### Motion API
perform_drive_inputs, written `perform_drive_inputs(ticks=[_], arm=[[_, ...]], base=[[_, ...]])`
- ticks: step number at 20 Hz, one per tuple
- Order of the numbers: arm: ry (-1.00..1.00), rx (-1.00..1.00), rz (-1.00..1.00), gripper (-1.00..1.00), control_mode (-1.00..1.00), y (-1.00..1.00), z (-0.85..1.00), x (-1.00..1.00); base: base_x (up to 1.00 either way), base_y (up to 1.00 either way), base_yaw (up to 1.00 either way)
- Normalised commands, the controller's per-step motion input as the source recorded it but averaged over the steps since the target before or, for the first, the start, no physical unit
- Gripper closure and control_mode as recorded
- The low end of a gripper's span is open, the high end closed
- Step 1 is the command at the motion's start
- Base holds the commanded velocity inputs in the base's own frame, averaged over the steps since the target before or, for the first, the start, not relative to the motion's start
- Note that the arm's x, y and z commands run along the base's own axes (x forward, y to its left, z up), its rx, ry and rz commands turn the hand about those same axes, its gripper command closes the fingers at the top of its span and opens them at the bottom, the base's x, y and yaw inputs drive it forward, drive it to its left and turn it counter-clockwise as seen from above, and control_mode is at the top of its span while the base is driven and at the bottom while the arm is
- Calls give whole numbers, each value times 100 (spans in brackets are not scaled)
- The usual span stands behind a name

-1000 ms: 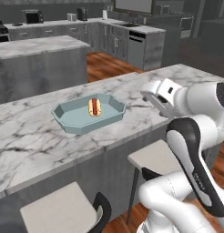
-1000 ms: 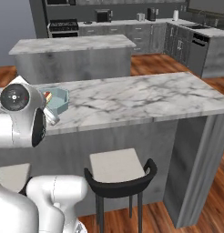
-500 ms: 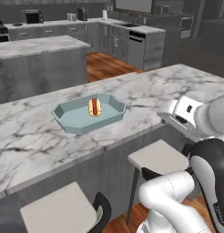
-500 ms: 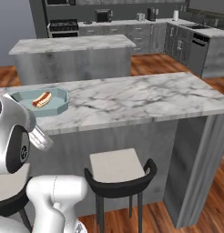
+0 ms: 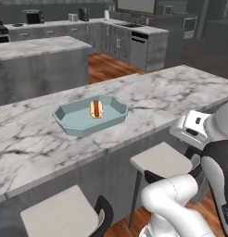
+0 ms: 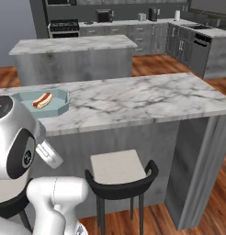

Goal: Place the cold items (tomato and lemon wedge) from the fridge in one tupperware on the dining counter. Place the warm items (hot dog and kebab skewer) in the stove area in another tupperware.

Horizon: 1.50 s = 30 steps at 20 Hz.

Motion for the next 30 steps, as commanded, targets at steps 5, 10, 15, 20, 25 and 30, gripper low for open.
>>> perform_drive_inputs(ticks=[5, 10, 15, 20, 25, 30], arm=[[-17, 0, 0, -100, -100, -17, -10, -44], [-7, 0, 0, -100, 100, -4, -5, -18], [0, 0, 0, -100, 100, 0, 0, 0], [0, 0, 0, -100, 100, 0, 0, 0], [0, 0, 0, -100, 100, 0, 0, 0], [0, 0, 0, -100, 100, 0, 0, 0]], base=[[0, 0, 0], [-38, -15, 0], [-59, -75, -7], [-3, -100, -6], [15, -100, -2], [29, -100, 3]])
